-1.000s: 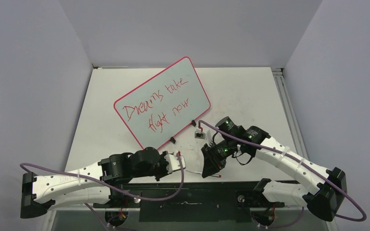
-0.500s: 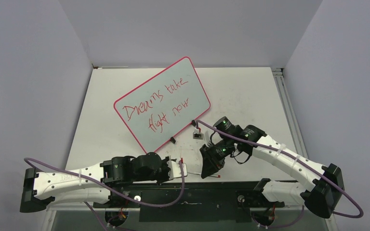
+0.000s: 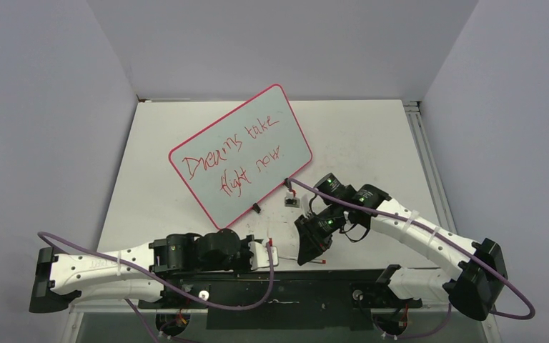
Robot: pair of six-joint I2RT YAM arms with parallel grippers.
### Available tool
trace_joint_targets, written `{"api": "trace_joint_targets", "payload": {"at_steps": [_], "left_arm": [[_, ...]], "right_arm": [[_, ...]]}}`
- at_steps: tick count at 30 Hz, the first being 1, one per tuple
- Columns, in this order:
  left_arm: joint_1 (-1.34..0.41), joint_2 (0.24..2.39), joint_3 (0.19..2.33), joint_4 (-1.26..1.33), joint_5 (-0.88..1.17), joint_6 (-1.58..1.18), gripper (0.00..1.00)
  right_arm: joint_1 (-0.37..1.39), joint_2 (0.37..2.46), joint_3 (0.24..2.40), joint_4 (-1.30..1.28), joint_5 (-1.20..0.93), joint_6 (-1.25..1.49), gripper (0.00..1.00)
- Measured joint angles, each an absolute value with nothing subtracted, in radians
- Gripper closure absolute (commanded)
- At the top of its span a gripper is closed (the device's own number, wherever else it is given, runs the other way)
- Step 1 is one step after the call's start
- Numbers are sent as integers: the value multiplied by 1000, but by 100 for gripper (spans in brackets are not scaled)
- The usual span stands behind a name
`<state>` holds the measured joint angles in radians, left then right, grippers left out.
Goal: Write a sentence on the whiteboard
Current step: Close the whiteboard marker at the center of the board.
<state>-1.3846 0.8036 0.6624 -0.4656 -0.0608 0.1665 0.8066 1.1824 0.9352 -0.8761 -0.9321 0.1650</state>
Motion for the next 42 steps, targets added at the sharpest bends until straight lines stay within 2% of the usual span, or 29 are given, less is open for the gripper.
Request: {"api": "trace_joint_targets", "payload": {"at_steps": [42], "left_arm": [[-1439,817,655,-458,-79,170,100]], "right_arm": [[846,1217,942,-868,-955,160,95]]}}
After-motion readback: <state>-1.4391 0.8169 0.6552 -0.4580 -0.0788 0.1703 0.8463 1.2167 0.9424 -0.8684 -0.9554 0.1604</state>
